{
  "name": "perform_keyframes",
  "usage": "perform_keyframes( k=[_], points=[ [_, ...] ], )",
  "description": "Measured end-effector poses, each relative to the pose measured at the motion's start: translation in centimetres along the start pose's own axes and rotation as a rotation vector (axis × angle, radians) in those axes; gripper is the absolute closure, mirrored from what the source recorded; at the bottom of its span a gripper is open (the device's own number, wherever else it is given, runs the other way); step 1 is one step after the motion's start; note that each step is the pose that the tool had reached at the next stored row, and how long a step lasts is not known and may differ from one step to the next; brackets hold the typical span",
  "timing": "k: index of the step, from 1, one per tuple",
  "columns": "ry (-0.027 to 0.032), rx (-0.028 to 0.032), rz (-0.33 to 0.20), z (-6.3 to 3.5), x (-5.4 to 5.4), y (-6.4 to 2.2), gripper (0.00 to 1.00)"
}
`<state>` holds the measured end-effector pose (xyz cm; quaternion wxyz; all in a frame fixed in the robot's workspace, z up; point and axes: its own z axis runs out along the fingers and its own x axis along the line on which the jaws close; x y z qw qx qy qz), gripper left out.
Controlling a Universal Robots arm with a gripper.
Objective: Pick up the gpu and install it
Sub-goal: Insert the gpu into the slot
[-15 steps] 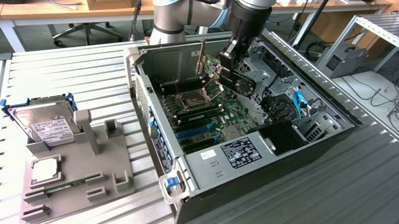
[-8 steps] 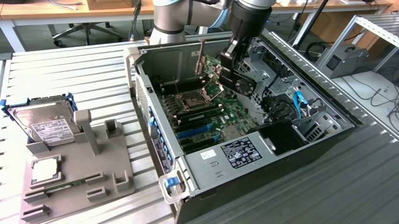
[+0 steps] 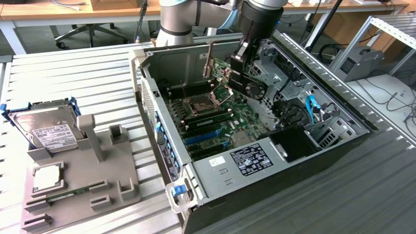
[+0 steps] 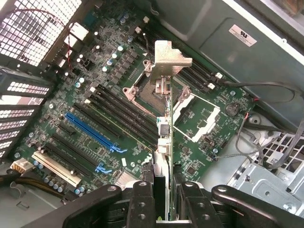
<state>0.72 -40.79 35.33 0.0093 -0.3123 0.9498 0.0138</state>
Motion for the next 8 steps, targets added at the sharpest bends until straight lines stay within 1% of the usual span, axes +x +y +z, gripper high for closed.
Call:
perform_keyframes(
  k=[1, 8],
  points=[
    [0.0008, -0.0010, -0.038, 0.00, 0.00, 0.00, 0.74],
    [0.0014, -0.0018, -0.068, 0.00, 0.00, 0.00, 0.74]
  ],
)
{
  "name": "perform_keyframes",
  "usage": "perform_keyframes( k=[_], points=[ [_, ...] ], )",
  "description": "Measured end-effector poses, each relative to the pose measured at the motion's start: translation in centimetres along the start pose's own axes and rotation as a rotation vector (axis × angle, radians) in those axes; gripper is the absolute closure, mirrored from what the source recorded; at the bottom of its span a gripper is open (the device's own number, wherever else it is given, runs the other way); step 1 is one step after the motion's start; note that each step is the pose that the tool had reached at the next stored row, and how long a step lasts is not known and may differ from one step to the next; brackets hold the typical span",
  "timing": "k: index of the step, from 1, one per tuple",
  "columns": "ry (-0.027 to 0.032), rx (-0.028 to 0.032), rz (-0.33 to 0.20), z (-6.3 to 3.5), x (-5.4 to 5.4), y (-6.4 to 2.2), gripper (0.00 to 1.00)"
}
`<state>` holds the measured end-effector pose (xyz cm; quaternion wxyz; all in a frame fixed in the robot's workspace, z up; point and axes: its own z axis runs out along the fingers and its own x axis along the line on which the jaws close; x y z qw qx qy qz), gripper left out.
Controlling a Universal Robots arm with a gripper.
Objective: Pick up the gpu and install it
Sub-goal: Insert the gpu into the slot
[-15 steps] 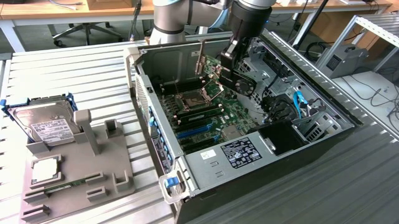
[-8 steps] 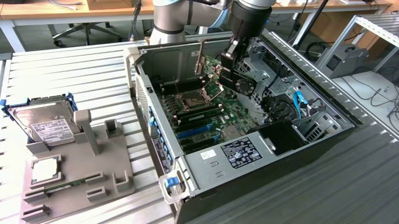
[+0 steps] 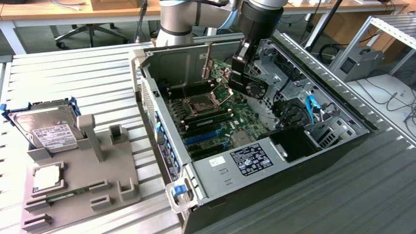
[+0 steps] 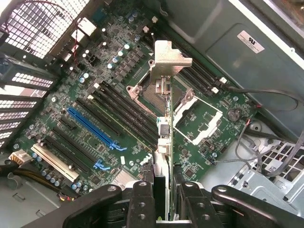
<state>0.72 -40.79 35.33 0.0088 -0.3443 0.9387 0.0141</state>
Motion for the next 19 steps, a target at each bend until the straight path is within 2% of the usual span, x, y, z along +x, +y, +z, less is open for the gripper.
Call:
perform_keyframes(
  k=[19],
  points=[
    [0.0016, -0.0016, -0.070, 0.00, 0.00, 0.00, 0.74]
  ],
)
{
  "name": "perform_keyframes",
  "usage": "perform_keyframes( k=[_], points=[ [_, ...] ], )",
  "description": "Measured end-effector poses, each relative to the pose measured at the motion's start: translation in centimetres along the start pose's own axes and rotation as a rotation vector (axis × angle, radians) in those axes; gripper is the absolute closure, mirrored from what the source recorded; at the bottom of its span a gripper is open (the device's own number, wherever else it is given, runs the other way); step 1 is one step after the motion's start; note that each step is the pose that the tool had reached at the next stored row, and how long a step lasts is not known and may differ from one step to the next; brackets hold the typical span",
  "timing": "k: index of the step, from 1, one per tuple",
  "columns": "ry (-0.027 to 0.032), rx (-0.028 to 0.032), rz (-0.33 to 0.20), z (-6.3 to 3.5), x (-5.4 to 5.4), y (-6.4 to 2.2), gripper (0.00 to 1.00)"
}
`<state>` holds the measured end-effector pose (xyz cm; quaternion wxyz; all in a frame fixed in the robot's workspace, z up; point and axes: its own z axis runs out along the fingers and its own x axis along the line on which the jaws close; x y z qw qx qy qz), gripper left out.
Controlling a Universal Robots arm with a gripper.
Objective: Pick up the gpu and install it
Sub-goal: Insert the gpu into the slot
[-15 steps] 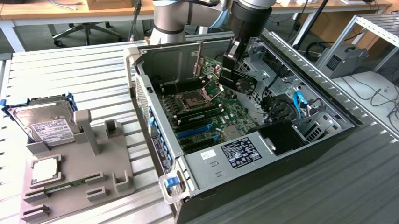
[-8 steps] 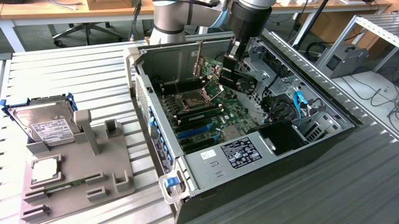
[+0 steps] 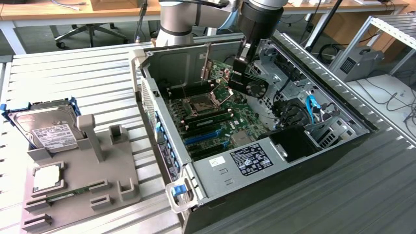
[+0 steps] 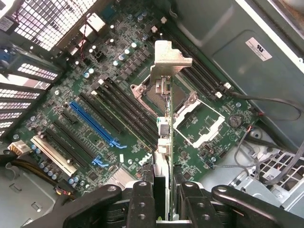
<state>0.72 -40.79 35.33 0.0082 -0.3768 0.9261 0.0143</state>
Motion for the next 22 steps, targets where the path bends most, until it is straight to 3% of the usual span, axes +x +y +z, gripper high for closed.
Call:
perform_keyframes(
  k=[22],
  points=[
    [0.0017, -0.0020, -0.080, 0.00, 0.00, 0.00, 0.74]
  ],
)
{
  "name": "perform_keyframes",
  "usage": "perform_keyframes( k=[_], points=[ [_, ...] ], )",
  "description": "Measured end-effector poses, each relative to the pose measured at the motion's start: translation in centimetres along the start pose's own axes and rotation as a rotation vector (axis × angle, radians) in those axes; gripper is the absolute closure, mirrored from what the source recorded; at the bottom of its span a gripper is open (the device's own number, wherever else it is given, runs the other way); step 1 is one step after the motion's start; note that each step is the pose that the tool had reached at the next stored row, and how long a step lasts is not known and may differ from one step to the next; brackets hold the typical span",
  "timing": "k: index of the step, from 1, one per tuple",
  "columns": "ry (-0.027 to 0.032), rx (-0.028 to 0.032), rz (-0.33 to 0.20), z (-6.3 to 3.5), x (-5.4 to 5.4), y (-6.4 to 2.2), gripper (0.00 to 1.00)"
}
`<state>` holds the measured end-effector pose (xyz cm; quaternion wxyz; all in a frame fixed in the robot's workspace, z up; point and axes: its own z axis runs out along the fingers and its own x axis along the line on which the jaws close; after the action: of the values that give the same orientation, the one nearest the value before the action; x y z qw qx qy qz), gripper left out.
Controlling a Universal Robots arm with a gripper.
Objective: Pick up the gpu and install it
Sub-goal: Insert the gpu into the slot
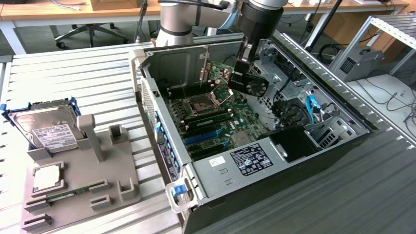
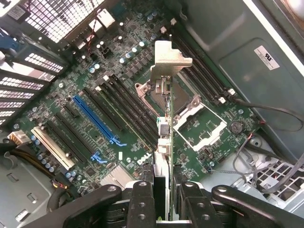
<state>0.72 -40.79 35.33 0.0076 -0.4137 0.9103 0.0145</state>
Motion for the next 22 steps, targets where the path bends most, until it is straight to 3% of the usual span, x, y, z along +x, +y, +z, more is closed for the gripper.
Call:
perform_keyframes(
  k=[22],
  points=[
    [0.0020, -0.0023, -0.093, 0.00, 0.00, 0.00, 0.74]
  ],
)
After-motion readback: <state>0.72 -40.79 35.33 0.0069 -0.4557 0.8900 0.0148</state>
